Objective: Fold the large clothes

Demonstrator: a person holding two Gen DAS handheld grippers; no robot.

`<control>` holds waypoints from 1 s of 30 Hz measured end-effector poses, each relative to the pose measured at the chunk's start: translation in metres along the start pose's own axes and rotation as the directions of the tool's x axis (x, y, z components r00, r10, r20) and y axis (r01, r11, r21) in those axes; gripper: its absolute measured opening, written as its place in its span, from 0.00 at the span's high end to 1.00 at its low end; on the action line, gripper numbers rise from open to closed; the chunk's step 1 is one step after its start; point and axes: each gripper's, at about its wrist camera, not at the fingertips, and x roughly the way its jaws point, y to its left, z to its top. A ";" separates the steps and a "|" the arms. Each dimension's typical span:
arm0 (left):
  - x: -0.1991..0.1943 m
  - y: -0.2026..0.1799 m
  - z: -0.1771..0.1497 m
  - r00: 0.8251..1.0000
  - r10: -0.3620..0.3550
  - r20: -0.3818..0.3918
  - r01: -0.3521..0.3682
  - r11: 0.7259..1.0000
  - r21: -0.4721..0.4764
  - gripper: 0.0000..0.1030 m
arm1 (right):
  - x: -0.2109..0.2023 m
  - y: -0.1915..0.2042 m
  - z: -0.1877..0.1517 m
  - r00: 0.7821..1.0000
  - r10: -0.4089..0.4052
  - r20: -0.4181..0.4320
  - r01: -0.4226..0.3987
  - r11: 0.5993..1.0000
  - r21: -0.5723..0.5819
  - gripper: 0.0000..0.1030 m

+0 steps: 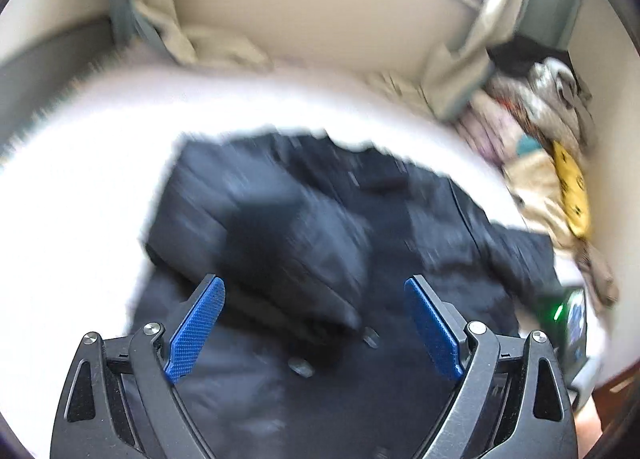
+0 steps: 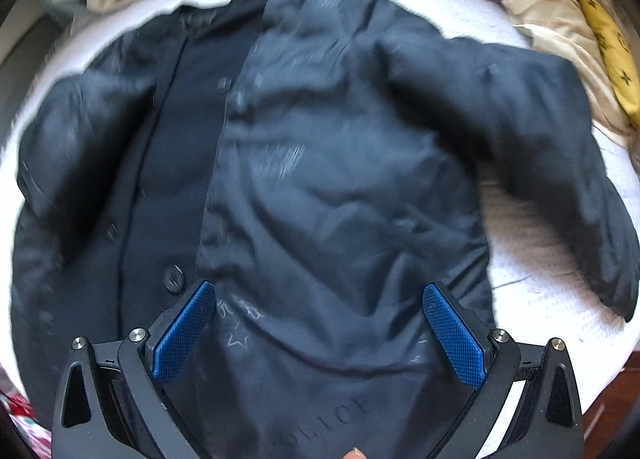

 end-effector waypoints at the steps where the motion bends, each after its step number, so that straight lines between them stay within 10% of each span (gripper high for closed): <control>1: -0.007 0.002 0.005 0.999 0.027 0.043 -0.027 1.000 -0.001 0.04 | 0.005 0.004 -0.002 1.000 -0.016 -0.005 0.016 1.000 -0.015 0.00; 5: -0.053 0.025 0.023 0.958 0.145 0.246 -0.141 0.989 -0.035 0.00 | 0.019 0.009 -0.006 0.999 -0.051 -0.011 0.051 0.998 -0.027 0.00; 9: -0.073 0.058 0.039 0.937 0.215 0.276 -0.186 0.974 -0.128 0.00 | 0.022 0.010 -0.005 0.997 -0.076 -0.011 0.076 0.997 0.032 0.00; 15: -0.083 0.107 0.052 0.947 0.196 0.255 -0.120 0.950 -0.287 0.00 | -0.017 0.047 0.013 0.988 -0.103 0.119 0.114 0.989 -0.094 0.03; 22: -0.083 0.117 0.057 0.952 0.195 0.234 -0.117 0.943 -0.310 0.00 | -0.081 0.153 0.030 0.941 0.070 0.331 0.077 0.909 -0.410 0.03; 26: -0.078 0.115 0.056 0.955 0.202 0.218 -0.132 0.946 -0.297 0.00 | -0.075 0.207 0.032 0.942 0.133 0.307 0.056 0.842 -0.536 0.03; 30: -0.070 0.118 0.055 0.963 0.199 0.181 -0.137 0.941 -0.309 0.00 | -0.022 0.223 0.036 0.943 0.021 0.332 0.177 0.814 -0.553 0.20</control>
